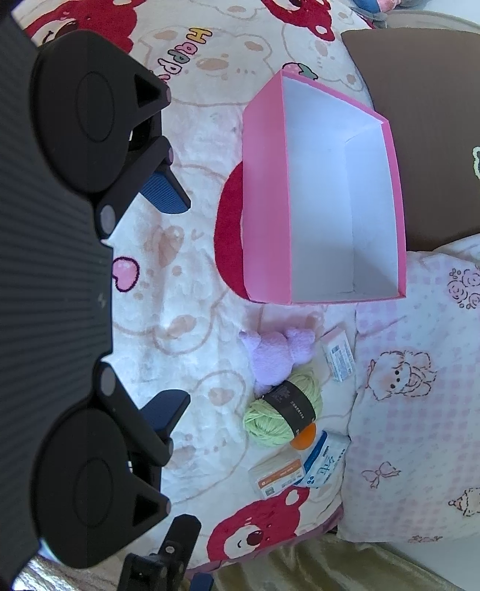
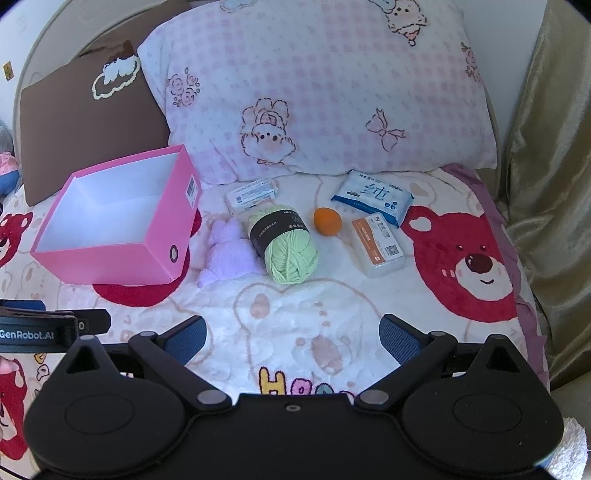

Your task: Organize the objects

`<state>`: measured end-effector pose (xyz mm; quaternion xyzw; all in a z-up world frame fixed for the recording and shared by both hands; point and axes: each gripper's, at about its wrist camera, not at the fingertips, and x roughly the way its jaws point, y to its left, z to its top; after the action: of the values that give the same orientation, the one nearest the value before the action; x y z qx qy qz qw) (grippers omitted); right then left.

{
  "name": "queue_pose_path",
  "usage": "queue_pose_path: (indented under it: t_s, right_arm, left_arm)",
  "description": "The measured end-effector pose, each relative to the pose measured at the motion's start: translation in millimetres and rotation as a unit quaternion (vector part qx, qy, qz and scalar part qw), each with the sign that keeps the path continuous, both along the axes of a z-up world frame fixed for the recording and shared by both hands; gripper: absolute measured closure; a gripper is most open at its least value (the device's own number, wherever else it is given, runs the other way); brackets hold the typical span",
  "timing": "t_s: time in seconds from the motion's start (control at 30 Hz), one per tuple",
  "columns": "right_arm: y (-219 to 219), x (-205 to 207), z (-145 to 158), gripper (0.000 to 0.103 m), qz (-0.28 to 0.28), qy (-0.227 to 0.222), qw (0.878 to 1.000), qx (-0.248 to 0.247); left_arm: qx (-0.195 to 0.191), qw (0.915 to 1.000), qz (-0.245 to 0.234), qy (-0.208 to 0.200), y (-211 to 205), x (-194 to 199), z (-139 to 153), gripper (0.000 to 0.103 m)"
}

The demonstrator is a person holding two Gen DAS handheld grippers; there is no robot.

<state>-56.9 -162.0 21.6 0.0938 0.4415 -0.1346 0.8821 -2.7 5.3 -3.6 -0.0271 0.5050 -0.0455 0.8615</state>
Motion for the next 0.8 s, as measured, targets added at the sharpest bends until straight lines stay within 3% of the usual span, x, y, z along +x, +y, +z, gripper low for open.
queue_pose_path:
  t_s: [0.8]
  right_arm:
    - [-1.5, 1.3, -4.8, 0.002, -0.009, 0.008, 1.000, -0.008]
  left_arm:
    - [-0.006, 0.9999, -0.013, 0.004, 0.8, 1.7, -0.5, 0.000]
